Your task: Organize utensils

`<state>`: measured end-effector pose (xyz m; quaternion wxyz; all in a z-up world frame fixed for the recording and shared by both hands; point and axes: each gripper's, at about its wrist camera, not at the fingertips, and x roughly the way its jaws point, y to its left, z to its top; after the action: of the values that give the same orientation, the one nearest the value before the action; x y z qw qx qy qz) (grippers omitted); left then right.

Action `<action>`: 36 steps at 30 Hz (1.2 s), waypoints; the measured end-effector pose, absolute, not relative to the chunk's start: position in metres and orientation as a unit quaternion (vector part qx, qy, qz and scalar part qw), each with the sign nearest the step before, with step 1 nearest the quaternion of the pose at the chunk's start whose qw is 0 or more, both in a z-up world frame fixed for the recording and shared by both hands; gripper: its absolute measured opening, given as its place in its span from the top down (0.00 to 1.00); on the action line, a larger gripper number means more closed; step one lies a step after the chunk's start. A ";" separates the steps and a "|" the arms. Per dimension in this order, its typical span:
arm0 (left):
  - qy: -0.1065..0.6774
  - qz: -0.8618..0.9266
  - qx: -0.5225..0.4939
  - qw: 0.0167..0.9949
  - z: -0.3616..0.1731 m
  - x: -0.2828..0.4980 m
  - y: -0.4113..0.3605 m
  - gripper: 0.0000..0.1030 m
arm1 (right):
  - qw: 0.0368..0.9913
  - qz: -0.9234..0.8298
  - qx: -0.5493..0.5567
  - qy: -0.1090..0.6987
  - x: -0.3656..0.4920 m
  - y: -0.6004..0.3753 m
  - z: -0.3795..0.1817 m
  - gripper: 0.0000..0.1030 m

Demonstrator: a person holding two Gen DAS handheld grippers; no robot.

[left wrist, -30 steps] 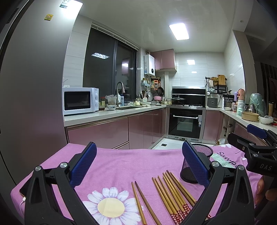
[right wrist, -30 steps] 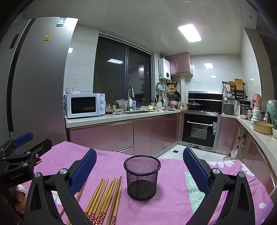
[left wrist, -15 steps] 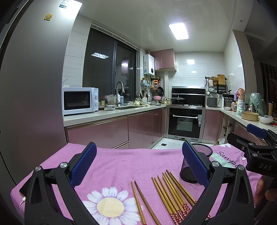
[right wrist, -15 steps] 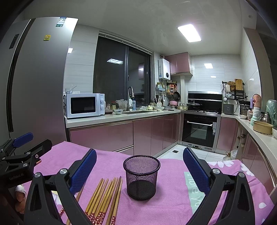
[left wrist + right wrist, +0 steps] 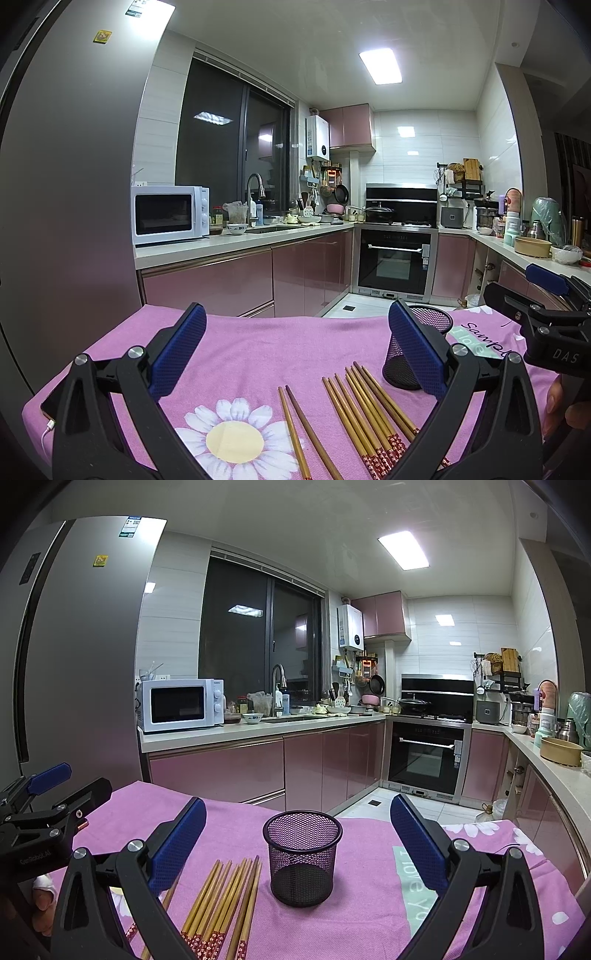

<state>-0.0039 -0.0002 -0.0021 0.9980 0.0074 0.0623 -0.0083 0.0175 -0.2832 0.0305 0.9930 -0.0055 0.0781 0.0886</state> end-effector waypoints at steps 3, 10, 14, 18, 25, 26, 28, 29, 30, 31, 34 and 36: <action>0.063 -0.008 0.008 0.998 -0.002 -0.004 0.000 0.06 | 0.993 0.089 -0.006 0.078 0.018 -0.283 0.030 0.06; 0.063 -0.009 0.007 0.998 -0.003 -0.004 -0.001 0.06 | 0.993 0.089 -0.005 0.078 0.017 -0.283 0.030 0.06; 0.063 -0.009 0.007 0.998 -0.003 -0.004 -0.001 0.06 | 0.993 0.090 -0.005 0.079 0.017 -0.283 0.030 0.06; 0.066 -0.009 0.009 0.998 -0.008 -0.003 -0.005 0.06 | 0.992 0.093 -0.006 0.081 0.019 -0.280 0.030 0.06; 0.074 -0.010 0.008 0.997 -0.012 -0.001 -0.006 0.06 | 0.992 0.098 -0.006 0.084 0.020 -0.280 0.030 0.06; 0.075 -0.010 0.008 0.997 -0.012 -0.001 -0.006 0.06 | 0.991 0.099 -0.005 0.085 0.019 -0.281 0.030 0.06; 0.078 -0.010 0.007 0.997 -0.011 -0.001 -0.005 0.06 | 0.991 0.101 -0.005 0.087 0.020 -0.281 0.030 0.06; 0.080 -0.010 0.007 0.997 -0.011 -0.001 -0.004 0.06 | 0.991 0.103 -0.005 0.090 0.021 -0.280 0.030 0.06; 0.081 -0.010 0.007 0.997 -0.012 -0.002 -0.004 0.06 | 0.990 0.105 -0.004 0.091 0.021 -0.280 0.029 0.06; 0.084 -0.010 0.007 0.996 -0.011 -0.001 -0.003 0.06 | 0.990 0.107 -0.005 0.093 0.020 -0.281 0.029 0.06; 0.095 -0.010 0.011 0.995 -0.011 0.002 0.001 0.06 | 0.987 0.117 -0.011 0.106 0.022 -0.279 0.025 0.06; 0.109 -0.012 0.016 0.994 -0.013 0.004 0.004 0.06 | 0.984 0.129 -0.015 0.121 0.024 -0.277 0.021 0.06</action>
<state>0.0040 0.0036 -0.0128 0.9939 0.0156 0.1088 -0.0120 0.0236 -0.2775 0.0210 0.9841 -0.0155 0.1209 0.1292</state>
